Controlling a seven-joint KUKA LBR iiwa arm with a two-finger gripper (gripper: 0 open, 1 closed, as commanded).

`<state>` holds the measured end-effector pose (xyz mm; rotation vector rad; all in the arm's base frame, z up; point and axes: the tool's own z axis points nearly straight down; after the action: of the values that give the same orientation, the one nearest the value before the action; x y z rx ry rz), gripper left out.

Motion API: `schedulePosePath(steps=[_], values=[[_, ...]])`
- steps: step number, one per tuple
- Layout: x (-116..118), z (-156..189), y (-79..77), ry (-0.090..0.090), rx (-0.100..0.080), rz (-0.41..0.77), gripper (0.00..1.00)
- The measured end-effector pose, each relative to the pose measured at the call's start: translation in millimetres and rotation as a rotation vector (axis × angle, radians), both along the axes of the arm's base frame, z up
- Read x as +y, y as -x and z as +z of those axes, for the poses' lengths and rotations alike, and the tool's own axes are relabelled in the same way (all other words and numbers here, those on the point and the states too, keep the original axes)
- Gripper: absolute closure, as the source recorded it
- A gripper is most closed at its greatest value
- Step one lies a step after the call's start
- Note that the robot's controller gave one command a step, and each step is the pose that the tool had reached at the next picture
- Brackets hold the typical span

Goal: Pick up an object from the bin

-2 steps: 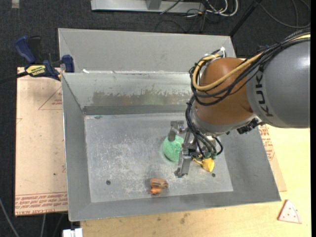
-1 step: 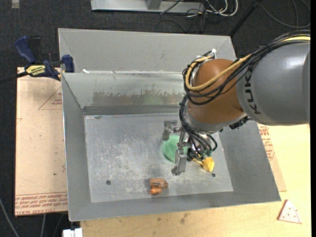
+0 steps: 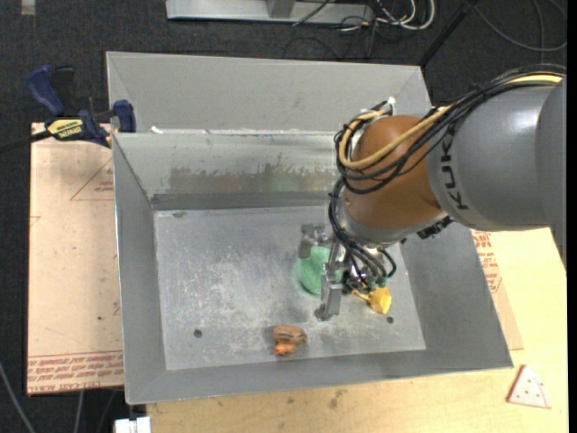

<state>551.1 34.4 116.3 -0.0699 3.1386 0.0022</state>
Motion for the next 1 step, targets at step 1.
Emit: schedulePosePath(steps=[1], values=[[-37.6, -29.9, -66.5, -0.001, -0.006, 0.114, 1.0]])
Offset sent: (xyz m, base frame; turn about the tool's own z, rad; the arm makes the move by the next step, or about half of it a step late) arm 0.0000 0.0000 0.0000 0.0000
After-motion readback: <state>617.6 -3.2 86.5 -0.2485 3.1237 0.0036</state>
